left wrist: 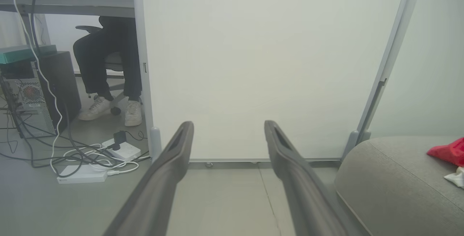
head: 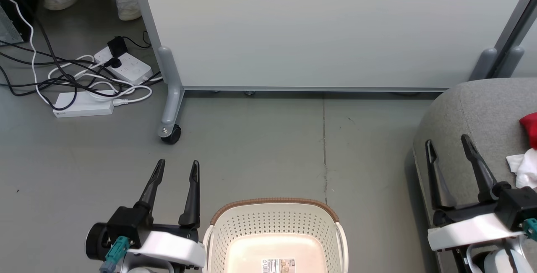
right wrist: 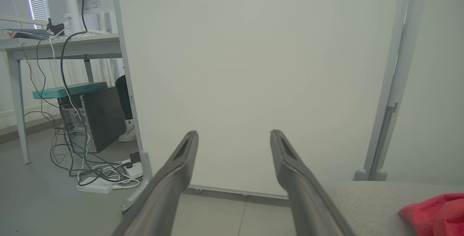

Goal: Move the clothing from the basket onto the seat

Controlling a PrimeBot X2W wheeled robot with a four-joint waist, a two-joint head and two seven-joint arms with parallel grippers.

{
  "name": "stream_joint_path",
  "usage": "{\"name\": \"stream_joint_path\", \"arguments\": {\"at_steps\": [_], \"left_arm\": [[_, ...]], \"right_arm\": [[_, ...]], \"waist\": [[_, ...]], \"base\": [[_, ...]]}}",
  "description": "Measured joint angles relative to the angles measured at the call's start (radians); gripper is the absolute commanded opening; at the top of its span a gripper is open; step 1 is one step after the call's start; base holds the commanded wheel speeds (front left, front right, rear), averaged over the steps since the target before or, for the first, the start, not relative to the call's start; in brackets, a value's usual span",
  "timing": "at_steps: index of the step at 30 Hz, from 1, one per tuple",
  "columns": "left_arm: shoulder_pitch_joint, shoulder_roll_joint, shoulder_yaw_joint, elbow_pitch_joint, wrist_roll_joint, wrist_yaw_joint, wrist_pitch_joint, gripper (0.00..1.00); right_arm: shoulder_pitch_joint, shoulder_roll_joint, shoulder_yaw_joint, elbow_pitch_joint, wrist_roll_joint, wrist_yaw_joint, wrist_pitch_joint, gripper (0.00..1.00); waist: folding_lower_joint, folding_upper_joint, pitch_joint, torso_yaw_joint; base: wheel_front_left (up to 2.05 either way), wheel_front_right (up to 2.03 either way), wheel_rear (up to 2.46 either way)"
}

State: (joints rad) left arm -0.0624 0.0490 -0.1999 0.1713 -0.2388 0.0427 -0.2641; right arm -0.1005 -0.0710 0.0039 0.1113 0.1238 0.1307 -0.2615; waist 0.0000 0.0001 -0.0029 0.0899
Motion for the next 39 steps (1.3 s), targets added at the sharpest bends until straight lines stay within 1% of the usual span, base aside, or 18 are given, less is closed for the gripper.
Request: {"name": "stream_joint_path", "arguments": {"at_steps": [10,13,16,30,39], "left_arm": [[0.039,0.0,0.003,0.005,-0.01,0.003,0.0,1.0],[0.039,0.0,0.009,0.006,-0.018,0.018,0.0,1.0],[0.039,0.0,0.013,0.007,-0.022,0.023,0.0,1.0],[0.04,0.0,0.008,0.048,-0.045,0.01,0.0,1.0],[0.039,0.0,0.0,0.044,-0.051,0.001,0.0,1.0]], "right_arm": [[0.054,0.021,0.024,-0.001,-0.009,0.0,0.0,1.0],[0.055,0.023,0.037,0.004,-0.016,0.0,0.0,1.0],[0.055,0.023,0.039,0.007,-0.009,0.0,0.0,1.0],[0.05,0.024,0.046,0.01,-0.005,0.0,0.0,1.0],[0.048,0.024,0.05,0.011,-0.005,0.0,0.0,1.0]], "waist": [[0.0,0.0,-0.006,0.007],[0.0,0.0,-0.006,0.002],[0.0,0.0,-0.004,-0.001],[0.0,0.0,0.003,-0.007],[0.0,0.0,0.009,-0.004]], "base": [[0.0,0.0,0.0],[0.0,0.0,0.0],[0.0,0.0,0.0],[0.0,0.0,0.0],[0.0,0.0,0.0]]}}
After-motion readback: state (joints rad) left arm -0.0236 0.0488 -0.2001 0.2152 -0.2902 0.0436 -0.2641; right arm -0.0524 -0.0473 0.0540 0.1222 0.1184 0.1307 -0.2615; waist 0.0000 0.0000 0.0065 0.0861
